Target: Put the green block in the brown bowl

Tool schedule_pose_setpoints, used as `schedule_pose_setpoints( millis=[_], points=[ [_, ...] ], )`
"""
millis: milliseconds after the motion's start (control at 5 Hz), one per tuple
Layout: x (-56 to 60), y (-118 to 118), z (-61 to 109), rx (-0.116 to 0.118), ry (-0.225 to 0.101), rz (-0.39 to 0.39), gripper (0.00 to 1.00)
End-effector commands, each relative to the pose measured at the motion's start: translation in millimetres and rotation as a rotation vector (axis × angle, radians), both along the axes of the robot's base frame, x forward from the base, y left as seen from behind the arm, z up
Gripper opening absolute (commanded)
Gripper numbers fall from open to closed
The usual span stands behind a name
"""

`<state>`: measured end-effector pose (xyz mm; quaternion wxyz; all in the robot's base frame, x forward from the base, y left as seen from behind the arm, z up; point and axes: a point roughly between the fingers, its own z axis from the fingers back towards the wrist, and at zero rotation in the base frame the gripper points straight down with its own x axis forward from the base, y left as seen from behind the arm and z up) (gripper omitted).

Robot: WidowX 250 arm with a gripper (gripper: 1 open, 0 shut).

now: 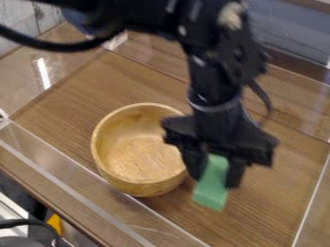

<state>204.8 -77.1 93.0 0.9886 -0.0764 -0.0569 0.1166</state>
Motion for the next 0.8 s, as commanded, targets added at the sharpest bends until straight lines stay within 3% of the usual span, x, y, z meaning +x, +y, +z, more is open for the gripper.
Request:
schedule_pose_setpoints(
  millis=[0,200,600],
  points=[
    [21.7,34,23.0,-0.009,-0.047,0.084,0.00],
    [15.0,53,18.3,-0.006,-0.029,0.109,0.00],
    [10.3,39,21.5,-0.023,-0.012,0.099,0.00]
  ],
)
